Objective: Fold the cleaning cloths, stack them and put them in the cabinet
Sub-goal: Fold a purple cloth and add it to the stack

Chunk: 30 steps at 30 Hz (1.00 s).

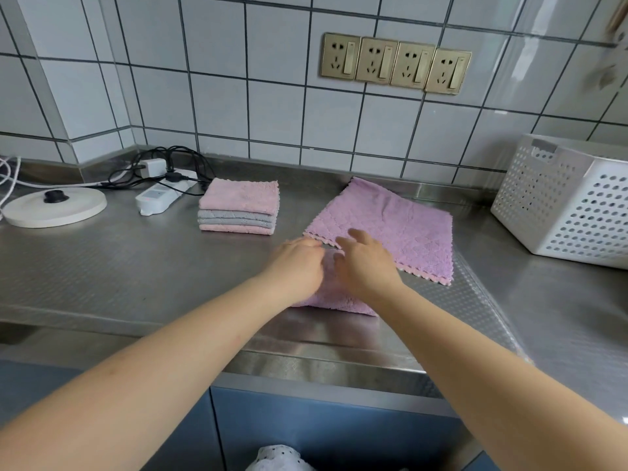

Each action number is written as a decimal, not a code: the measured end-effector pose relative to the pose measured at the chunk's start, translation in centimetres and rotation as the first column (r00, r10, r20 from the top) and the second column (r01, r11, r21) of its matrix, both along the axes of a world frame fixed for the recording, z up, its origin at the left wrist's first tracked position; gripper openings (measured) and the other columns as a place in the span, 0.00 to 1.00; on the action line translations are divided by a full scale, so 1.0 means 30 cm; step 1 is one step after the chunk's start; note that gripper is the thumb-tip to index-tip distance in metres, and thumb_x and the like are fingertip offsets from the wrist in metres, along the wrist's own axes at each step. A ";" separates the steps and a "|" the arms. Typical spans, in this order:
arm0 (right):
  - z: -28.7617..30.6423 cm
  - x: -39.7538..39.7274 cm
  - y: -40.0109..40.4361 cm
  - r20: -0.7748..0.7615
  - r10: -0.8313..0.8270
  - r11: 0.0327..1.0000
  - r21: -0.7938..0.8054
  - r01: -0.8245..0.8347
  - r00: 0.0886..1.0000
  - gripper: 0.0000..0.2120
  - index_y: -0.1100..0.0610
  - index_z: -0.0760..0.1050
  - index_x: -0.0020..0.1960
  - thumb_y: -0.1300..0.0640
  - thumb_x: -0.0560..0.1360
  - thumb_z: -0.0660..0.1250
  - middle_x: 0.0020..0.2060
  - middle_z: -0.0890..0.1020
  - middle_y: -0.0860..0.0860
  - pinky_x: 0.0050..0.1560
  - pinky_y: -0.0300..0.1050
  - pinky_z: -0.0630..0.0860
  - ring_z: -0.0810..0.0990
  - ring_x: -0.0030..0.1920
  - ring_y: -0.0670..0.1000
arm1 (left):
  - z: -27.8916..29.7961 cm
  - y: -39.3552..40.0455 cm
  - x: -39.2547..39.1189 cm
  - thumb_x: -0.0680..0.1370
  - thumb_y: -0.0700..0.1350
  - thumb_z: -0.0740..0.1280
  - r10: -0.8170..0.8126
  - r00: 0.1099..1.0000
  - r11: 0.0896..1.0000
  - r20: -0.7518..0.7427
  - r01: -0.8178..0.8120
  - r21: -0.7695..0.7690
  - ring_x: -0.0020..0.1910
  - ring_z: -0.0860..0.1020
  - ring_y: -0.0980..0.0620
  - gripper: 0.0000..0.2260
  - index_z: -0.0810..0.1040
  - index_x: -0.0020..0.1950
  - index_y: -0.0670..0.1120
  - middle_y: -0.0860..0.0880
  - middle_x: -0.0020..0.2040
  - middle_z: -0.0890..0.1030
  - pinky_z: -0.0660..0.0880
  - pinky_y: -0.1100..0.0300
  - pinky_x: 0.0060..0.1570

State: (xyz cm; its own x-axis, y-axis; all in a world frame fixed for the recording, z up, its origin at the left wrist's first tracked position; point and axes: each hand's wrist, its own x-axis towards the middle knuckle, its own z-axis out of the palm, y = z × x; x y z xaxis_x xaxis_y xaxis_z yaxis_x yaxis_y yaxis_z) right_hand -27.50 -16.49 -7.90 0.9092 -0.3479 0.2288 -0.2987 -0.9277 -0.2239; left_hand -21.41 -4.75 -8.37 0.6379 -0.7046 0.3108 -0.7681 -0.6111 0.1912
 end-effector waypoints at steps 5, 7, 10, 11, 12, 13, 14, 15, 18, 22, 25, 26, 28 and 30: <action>-0.094 0.010 0.027 -0.236 0.026 1.000 0.010 -0.025 0.971 0.25 0.49 0.55 0.75 0.49 0.79 0.53 0.74 0.59 0.52 0.71 0.63 0.51 0.56 0.75 0.54 | -0.088 -0.028 -0.001 0.80 0.48 0.54 0.030 0.988 0.971 -0.153 0.007 0.238 0.76 0.54 0.51 0.23 0.58 0.76 0.47 0.50 0.77 0.57 0.51 0.48 0.74; -0.113 -0.008 0.007 -0.247 0.008 1.000 0.021 -0.002 0.969 0.24 0.46 0.51 0.76 0.48 0.81 0.46 0.77 0.52 0.49 0.72 0.65 0.47 0.49 0.77 0.51 | -0.098 -0.007 0.006 0.82 0.50 0.49 0.064 0.979 0.967 -0.193 -0.013 0.253 0.77 0.48 0.53 0.23 0.52 0.77 0.49 0.52 0.78 0.49 0.45 0.45 0.74; -0.114 -0.035 -0.013 -0.289 -0.005 1.000 0.022 0.011 0.957 0.25 0.44 0.48 0.76 0.43 0.80 0.44 0.77 0.47 0.48 0.72 0.66 0.44 0.44 0.77 0.50 | -0.088 0.018 0.009 0.82 0.54 0.47 0.090 0.974 0.956 -0.208 -0.026 0.291 0.77 0.44 0.54 0.24 0.49 0.77 0.50 0.53 0.78 0.45 0.42 0.44 0.74; -0.113 -0.040 -0.019 -0.295 -0.010 1.000 0.021 0.017 0.955 0.26 0.44 0.48 0.76 0.42 0.80 0.44 0.78 0.47 0.48 0.72 0.66 0.43 0.44 0.77 0.50 | -0.084 0.025 0.013 0.82 0.55 0.47 0.100 0.971 0.954 -0.216 -0.031 0.299 0.77 0.43 0.54 0.25 0.48 0.77 0.50 0.53 0.78 0.44 0.41 0.44 0.74; -0.111 -0.046 -0.026 -0.303 -0.017 0.999 0.021 0.025 0.953 0.26 0.43 0.47 0.76 0.41 0.79 0.44 0.78 0.46 0.48 0.72 0.66 0.42 0.44 0.77 0.51 | -0.083 0.030 0.017 0.81 0.55 0.47 0.108 0.969 0.951 -0.223 -0.035 0.306 0.77 0.43 0.54 0.25 0.48 0.77 0.50 0.52 0.78 0.44 0.41 0.43 0.74; -0.110 -0.052 -0.034 -0.314 -0.025 0.999 0.022 0.034 0.949 0.26 0.43 0.47 0.76 0.40 0.79 0.44 0.78 0.45 0.49 0.72 0.66 0.42 0.44 0.77 0.51 | -0.085 0.036 0.022 0.81 0.56 0.47 0.116 0.967 0.950 -0.228 -0.041 0.310 0.77 0.43 0.54 0.26 0.47 0.77 0.51 0.52 0.78 0.43 0.41 0.43 0.74; -0.109 -0.060 -0.043 -0.328 -0.035 0.999 0.028 0.047 0.944 0.27 0.43 0.46 0.76 0.39 0.79 0.43 0.77 0.45 0.49 0.72 0.67 0.42 0.44 0.77 0.52 | -0.085 0.044 0.025 0.81 0.56 0.47 0.127 0.965 0.948 -0.231 -0.049 0.314 0.77 0.43 0.54 0.26 0.47 0.77 0.51 0.52 0.78 0.43 0.40 0.43 0.73; -0.109 -0.067 -0.054 -0.340 -0.046 0.997 0.037 0.062 0.939 0.27 0.42 0.46 0.76 0.38 0.79 0.43 0.78 0.45 0.50 0.72 0.67 0.42 0.44 0.77 0.52 | -0.087 0.053 0.030 0.81 0.56 0.47 0.139 0.961 0.947 -0.237 -0.059 0.317 0.77 0.44 0.53 0.26 0.46 0.77 0.51 0.51 0.78 0.43 0.40 0.42 0.73; -0.105 -0.090 -0.082 -0.369 -0.075 0.994 0.041 0.096 0.926 0.28 0.42 0.43 0.76 0.37 0.79 0.42 0.78 0.46 0.51 0.72 0.67 0.42 0.44 0.77 0.52 | -0.094 0.084 0.042 0.81 0.58 0.46 0.187 0.950 0.938 -0.248 -0.098 0.333 0.77 0.45 0.51 0.26 0.45 0.77 0.52 0.49 0.78 0.44 0.41 0.41 0.73; -0.101 -0.100 -0.084 -0.367 -0.092 0.996 -0.020 0.091 0.926 0.27 0.44 0.44 0.77 0.39 0.79 0.42 0.77 0.49 0.51 0.72 0.67 0.42 0.46 0.77 0.52 | -0.083 0.081 0.034 0.81 0.57 0.50 0.190 0.949 0.955 -0.250 -0.119 0.272 0.77 0.51 0.48 0.25 0.52 0.77 0.51 0.48 0.78 0.53 0.45 0.42 0.73; -0.100 -0.097 -0.073 -0.353 -0.102 0.995 -0.036 0.095 0.930 0.27 0.44 0.45 0.77 0.40 0.79 0.43 0.77 0.51 0.52 0.72 0.67 0.42 0.48 0.77 0.53 | -0.067 0.068 0.048 0.80 0.49 0.59 0.108 0.891 0.992 -0.441 -0.122 -0.005 0.64 0.70 0.49 0.14 0.71 0.65 0.49 0.47 0.65 0.73 0.65 0.58 0.63; -0.099 -0.098 -0.071 -0.349 -0.105 0.995 -0.037 0.098 0.931 0.27 0.45 0.46 0.77 0.40 0.79 0.43 0.77 0.51 0.52 0.72 0.67 0.42 0.48 0.77 0.53 | -0.058 0.066 0.052 0.79 0.46 0.61 0.054 0.850 0.983 -0.524 -0.138 -0.122 0.56 0.72 0.51 0.08 0.74 0.58 0.50 0.49 0.57 0.74 0.67 0.62 0.54; -0.101 -0.098 -0.069 -0.337 -0.108 0.994 -0.036 0.102 0.935 0.27 0.45 0.47 0.77 0.40 0.80 0.43 0.77 0.52 0.52 0.72 0.67 0.43 0.49 0.77 0.53 | -0.038 0.062 0.064 0.77 0.40 0.65 -0.037 0.792 0.936 -0.609 -0.186 -0.299 0.56 0.72 0.52 0.11 0.75 0.59 0.48 0.52 0.54 0.72 0.67 0.64 0.53; -0.107 -0.099 -0.067 -0.316 -0.109 0.994 -0.039 0.102 0.942 0.27 0.46 0.48 0.77 0.40 0.80 0.44 0.76 0.55 0.53 0.72 0.66 0.45 0.52 0.76 0.54 | -0.026 0.059 0.074 0.76 0.37 0.66 -0.111 0.732 0.884 -0.672 -0.236 -0.403 0.63 0.71 0.53 0.18 0.73 0.66 0.44 0.52 0.62 0.73 0.64 0.64 0.63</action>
State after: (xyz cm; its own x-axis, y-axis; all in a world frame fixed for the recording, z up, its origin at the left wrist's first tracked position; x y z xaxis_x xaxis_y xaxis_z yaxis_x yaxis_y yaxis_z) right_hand -30.47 -18.50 -11.10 0.8940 -0.4443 -0.0573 -0.4478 -0.8904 -0.0820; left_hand -19.19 -2.98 -9.16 0.8316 -0.5533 0.0483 -0.2961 -0.3681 0.8814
